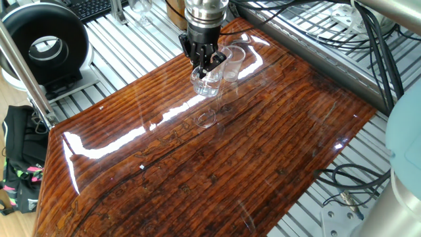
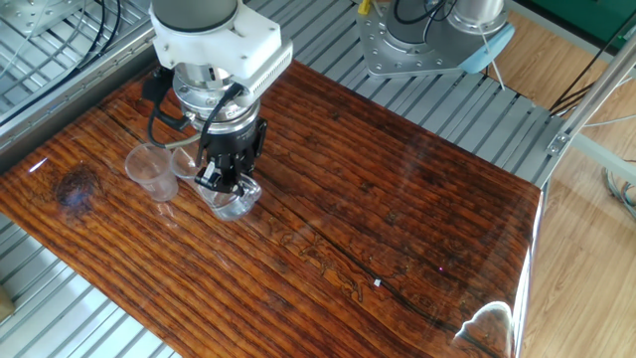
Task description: Pour the water from one cup into another empty cup
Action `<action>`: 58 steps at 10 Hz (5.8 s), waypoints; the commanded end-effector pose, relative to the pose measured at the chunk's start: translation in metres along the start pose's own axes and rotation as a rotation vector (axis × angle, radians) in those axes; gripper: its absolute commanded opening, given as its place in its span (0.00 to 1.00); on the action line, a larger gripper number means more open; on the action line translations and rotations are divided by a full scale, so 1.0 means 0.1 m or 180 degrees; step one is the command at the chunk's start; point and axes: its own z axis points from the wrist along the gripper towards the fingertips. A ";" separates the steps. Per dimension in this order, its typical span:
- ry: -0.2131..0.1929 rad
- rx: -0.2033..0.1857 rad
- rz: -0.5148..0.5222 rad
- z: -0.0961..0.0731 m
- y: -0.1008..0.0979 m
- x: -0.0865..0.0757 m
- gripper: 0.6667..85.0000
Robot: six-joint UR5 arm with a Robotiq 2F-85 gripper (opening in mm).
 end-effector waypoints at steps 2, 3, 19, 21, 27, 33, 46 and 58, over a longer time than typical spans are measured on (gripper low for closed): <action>-0.0097 0.0013 0.0231 -0.02 -0.02 -0.08 0.01; -0.0127 0.0015 0.0261 -0.02 -0.02 -0.10 0.01; -0.0398 -0.0069 -0.0206 -0.15 -0.32 0.36 0.01; -0.0492 -0.0042 -0.0164 -0.17 -0.32 0.38 0.01; -0.0634 0.0063 -0.0098 -0.23 -0.28 0.41 0.01; -0.1055 0.0084 -0.0085 -0.27 -0.22 0.27 0.01; -0.1033 0.0108 -0.0275 -0.12 -0.06 0.60 0.01; -0.0937 0.0222 0.0173 -0.16 -0.25 0.59 0.01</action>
